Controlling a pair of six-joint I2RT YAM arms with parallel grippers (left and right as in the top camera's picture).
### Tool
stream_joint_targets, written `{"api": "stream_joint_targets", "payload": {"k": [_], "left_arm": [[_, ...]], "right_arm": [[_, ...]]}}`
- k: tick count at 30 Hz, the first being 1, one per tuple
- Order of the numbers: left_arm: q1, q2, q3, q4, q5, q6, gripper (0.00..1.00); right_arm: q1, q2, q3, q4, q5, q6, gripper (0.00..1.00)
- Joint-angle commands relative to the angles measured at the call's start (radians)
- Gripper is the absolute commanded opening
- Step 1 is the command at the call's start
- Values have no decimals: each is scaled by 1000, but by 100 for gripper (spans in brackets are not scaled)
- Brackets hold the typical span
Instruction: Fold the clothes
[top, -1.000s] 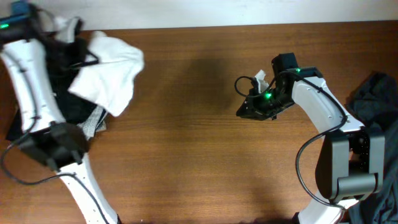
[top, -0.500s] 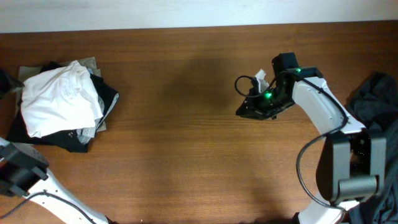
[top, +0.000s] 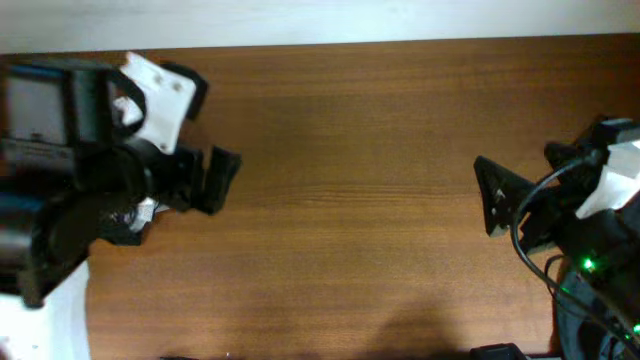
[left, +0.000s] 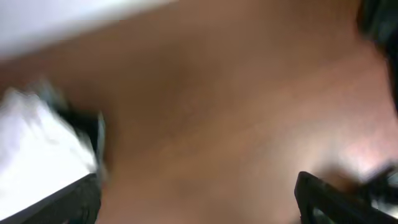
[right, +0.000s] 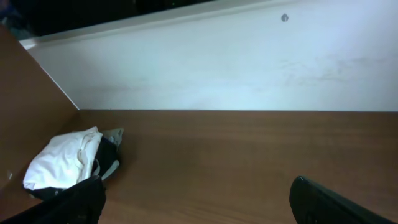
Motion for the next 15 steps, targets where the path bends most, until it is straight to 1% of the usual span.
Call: {"api": "stream_joint_targets", "payload": {"k": [1,3,4,5,7,10,13,14,15], "left_arm": [[-8,-54,-243,10,-46,-24,99],[-8,-43,-336,39,-43,-25,99],[-8,-33,-390,118,-35,-24,99],[-8,-26,-415,146,-35,-25,99],[-8,-6,-460,154,-35,-24,99],[-8,10,-466,155,-35,-24,99],[-8,12,-466,155,-35,-24,99],[-8,12,-466,155,-35,-25,99],[-8,12,-466,154,-35,-24,99]], "right_arm": [[-3,-15,-4,-15,26,0,99],[-3,-9,-4,-16,26,0,99],[-3,-8,-5,-17,26,0,99],[-3,-7,-5,-17,26,0,99],[-3,-7,-5,-20,26,0,99],[-5,-24,-13,-20,26,0,98],[-5,-106,-112,-20,26,0,99],[-7,-169,-209,-2,68,-26,99],[-21,-218,-287,56,158,-31,99]]}}
